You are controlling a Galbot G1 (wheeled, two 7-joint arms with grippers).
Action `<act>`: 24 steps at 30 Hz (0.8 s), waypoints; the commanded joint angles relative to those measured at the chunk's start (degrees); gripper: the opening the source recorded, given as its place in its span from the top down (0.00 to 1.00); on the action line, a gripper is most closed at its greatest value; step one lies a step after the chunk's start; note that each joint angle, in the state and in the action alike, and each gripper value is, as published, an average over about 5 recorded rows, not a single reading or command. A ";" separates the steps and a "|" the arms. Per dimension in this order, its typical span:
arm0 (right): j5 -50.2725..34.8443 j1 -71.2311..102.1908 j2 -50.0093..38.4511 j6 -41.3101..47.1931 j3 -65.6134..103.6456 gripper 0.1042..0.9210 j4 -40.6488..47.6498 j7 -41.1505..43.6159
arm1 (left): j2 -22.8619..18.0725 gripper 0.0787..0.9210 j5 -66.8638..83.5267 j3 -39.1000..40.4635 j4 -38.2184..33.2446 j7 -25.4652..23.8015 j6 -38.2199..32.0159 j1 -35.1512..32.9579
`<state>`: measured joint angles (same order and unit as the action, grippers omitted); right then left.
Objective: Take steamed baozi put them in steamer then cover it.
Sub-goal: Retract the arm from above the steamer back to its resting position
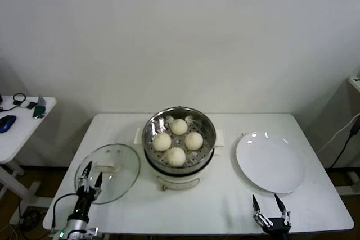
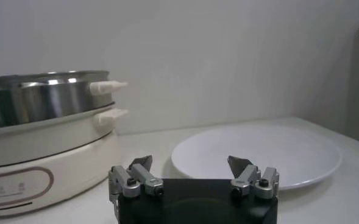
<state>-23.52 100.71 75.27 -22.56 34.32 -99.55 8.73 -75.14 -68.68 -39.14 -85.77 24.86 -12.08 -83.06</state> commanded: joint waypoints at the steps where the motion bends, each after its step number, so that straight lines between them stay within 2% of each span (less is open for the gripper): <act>1: 0.89 0.37 0.83 -0.28 -0.29 0.12 0.31 -0.17 | 0.20 0.12 -2.95 0.40 7.06 0.86 -0.40 6.41; 19: 0.93 0.32 0.84 -1.77 -0.38 0.12 2.13 -0.07 | 0.97 0.12 -4.29 1.80 10.25 -0.07 1.57 10.38; 24: 0.85 0.17 0.85 -2.04 -0.42 0.12 2.48 -0.06 | 0.54 0.21 -4.69 1.92 10.15 -0.14 1.85 9.71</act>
<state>-22.71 100.88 76.02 -24.39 33.99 -97.33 8.70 -74.29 -72.65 -37.38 -76.72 24.73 -10.67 -74.07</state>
